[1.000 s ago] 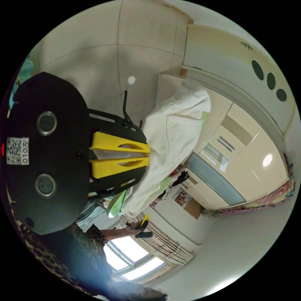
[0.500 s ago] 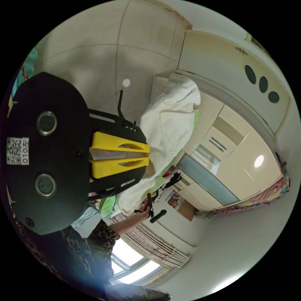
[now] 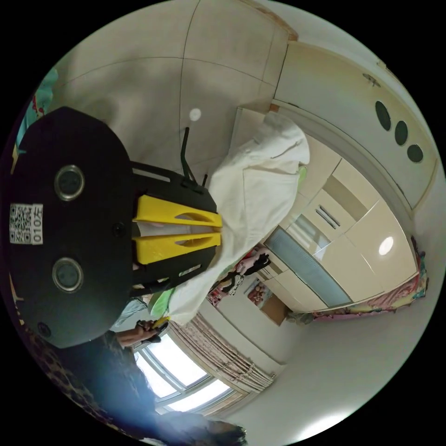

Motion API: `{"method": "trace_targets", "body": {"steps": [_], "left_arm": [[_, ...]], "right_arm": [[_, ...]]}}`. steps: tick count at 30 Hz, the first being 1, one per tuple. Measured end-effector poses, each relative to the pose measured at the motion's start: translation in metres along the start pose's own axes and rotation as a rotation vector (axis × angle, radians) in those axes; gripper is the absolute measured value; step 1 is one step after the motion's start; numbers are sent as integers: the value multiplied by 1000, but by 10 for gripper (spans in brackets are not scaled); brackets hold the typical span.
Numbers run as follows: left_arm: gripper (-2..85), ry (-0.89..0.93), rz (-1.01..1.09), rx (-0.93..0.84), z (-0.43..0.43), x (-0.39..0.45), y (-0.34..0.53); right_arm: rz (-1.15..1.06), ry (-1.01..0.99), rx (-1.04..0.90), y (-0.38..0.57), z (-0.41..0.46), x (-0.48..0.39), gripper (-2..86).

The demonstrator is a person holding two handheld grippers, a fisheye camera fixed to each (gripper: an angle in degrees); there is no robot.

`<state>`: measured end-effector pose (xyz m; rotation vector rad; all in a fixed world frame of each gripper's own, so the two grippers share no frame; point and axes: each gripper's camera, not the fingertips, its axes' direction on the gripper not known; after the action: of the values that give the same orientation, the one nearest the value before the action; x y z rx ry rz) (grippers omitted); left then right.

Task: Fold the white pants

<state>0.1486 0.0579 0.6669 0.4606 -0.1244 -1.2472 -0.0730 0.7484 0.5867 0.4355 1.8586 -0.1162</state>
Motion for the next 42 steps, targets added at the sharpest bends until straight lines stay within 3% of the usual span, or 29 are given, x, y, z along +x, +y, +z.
{"method": "trace_targets", "body": {"steps": [3, 9, 12, 14, 15, 17, 19, 22, 28, 32, 36, 41, 42], "left_arm": [[3, 7, -14, 0, 3, 5, 1], [3, -35, 40, -21, 6, 28, -5], [3, -41, 73, -54, 24, 43, -10], [2, -48, 73, -65, 32, 51, -13], [2, -64, 77, -65, 34, 58, -15], [2, -89, 95, -64, 34, 69, -18], [2, -110, 118, -61, 32, 80, -22], [2, -139, 143, -58, 32, 102, -29], [2, -143, 173, -73, 56, 147, -39], [2, -106, 164, -122, 87, 171, -44], [2, 53, 162, -197, 111, 190, -38], [3, 171, 254, -376, 162, 233, -30], [3, 206, 238, -450, 180, 243, -22]], "right_arm": [[77, -229, 158, 26, -40, 36, 100], [233, -23, 19, 41, -62, 72, 192], [251, -236, -31, 23, -27, 89, 193], [175, -282, -27, -5, -7, 70, 143], [160, -247, -21, -12, -6, 62, 136], [44, 138, -92, -42, 1, 12, 108], [-65, 353, -176, -58, 14, -16, 94], [-172, 550, -178, -68, 25, -48, 70], [-452, 696, -88, -127, 71, -109, 54], [-399, 529, -246, -228, 110, -61, 48], [-284, 466, -320, -298, 117, -13, 46], [-377, 988, -145, -309, 137, -7, 56], [-372, 1019, -146, -307, 143, -2, 58]]}}
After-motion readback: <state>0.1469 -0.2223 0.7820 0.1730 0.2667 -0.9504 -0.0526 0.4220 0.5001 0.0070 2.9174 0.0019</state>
